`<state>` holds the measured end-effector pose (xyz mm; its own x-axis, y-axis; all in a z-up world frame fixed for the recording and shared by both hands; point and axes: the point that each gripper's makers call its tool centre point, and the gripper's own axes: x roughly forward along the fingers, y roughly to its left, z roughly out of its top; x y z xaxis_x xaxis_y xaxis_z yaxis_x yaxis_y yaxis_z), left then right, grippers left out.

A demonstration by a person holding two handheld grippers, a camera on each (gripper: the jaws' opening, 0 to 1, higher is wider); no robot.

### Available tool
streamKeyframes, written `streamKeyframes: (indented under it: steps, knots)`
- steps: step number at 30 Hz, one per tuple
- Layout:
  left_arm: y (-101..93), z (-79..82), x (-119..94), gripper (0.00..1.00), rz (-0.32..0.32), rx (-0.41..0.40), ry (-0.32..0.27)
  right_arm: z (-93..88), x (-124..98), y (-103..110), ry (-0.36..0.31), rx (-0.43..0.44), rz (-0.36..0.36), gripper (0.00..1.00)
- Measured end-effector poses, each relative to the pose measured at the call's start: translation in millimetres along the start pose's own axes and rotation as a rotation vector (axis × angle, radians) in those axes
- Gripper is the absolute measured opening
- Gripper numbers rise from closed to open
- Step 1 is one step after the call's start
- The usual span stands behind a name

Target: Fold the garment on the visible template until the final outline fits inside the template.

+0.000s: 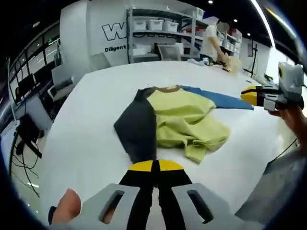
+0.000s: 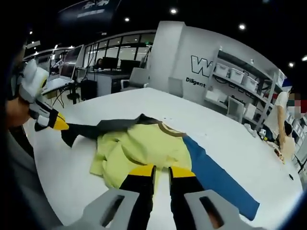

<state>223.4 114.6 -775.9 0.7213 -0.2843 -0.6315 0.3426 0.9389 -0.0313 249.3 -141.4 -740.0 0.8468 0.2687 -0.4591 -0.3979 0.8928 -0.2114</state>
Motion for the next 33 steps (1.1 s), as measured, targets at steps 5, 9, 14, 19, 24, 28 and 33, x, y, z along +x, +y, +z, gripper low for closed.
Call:
streamKeyframes:
  steps: [5, 9, 14, 19, 24, 28, 33]
  knots:
    - [22.4, 14.7, -5.5, 0.00, 0.037, 0.000, -0.015, -0.1, -0.3, 0.1, -0.001, -0.002, 0.001, 0.06]
    - [53.4, 32.5, -5.8, 0.00, 0.085, -0.011, -0.034, -1.4, -1.1, -1.1, 0.002, 0.001, -0.001, 0.06]
    - [92.0, 54.9, -4.0, 0.00, 0.143, -0.011, -0.050, -3.2, -1.0, -3.7, 0.004, 0.005, -0.007, 0.06]
    - [125.3, 67.7, 1.3, 0.00, 0.185, -0.037, -0.047, -6.3, 1.1, -5.1, 0.018, 0.007, -0.010, 0.06]
    - [148.4, 77.4, 4.6, 0.00, 0.218, -0.045, -0.047, -9.7, 2.8, -8.0, 0.030, 0.009, -0.018, 0.05]
    - [172.3, 85.8, 7.9, 0.00, 0.253, -0.052, -0.050, -13.3, 3.7, -10.0, 0.043, 0.011, -0.024, 0.05]
    - [203.2, 96.2, 17.5, 0.00, 0.281, -0.067, -0.042, -18.2, 5.2, -12.2, 0.058, 0.008, -0.031, 0.05]
